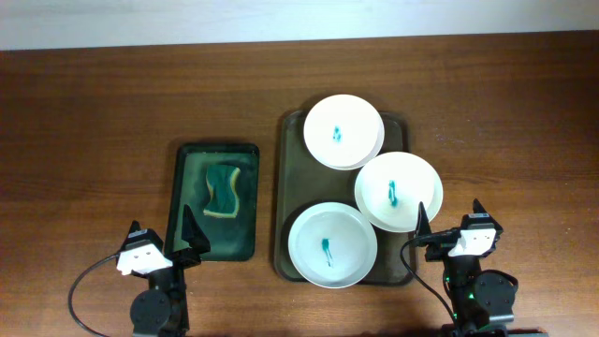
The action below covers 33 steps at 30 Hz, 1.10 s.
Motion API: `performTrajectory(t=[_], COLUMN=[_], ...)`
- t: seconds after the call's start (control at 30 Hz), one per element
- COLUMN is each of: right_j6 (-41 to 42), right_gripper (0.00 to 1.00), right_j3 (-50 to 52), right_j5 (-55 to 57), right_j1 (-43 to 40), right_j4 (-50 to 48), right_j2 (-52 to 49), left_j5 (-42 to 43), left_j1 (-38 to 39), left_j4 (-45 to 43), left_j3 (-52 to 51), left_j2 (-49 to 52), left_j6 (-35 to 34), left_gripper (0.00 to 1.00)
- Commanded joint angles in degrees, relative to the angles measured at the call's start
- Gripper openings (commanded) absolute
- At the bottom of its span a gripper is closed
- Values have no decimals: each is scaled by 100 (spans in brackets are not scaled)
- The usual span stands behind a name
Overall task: Clean dirty plates on tray and stack at the side
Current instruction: 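Reach left gripper to the sponge and right gripper to a plate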
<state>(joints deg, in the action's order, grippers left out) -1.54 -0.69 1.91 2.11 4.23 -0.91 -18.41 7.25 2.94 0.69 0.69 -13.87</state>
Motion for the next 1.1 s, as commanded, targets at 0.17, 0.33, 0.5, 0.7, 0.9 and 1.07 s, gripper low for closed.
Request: performTrajectory(t=[0.17, 0.33, 0.5, 0.7, 0.9, 1.07], right_j6=[4, 4, 4, 4, 555, 544], right_gripper=[98, 98, 98, 98, 98, 98], right_j3=[37, 37, 37, 37, -544, -3034], right_j5=[9, 9, 7, -33, -769, -1150], right_j1=[-26, -26, -26, -26, -26, -26], right_j4=[31, 31, 31, 31, -776, 861], right_j2=[37, 37, 37, 37, -22, -1967], left_j5=[63, 63, 61, 831, 1305, 1578], left_j1=[-28, -28, -28, -28, -28, -28], left_j4=[17, 17, 17, -186, 66, 1714], left_j3=[-20, -20, -20, -15, 1040, 4044], left_j2=[-28, -28, -28, -28, 437, 3491], left_j6=[70, 70, 70, 66, 245, 535], left_gripper=[99, 99, 99, 99, 99, 99])
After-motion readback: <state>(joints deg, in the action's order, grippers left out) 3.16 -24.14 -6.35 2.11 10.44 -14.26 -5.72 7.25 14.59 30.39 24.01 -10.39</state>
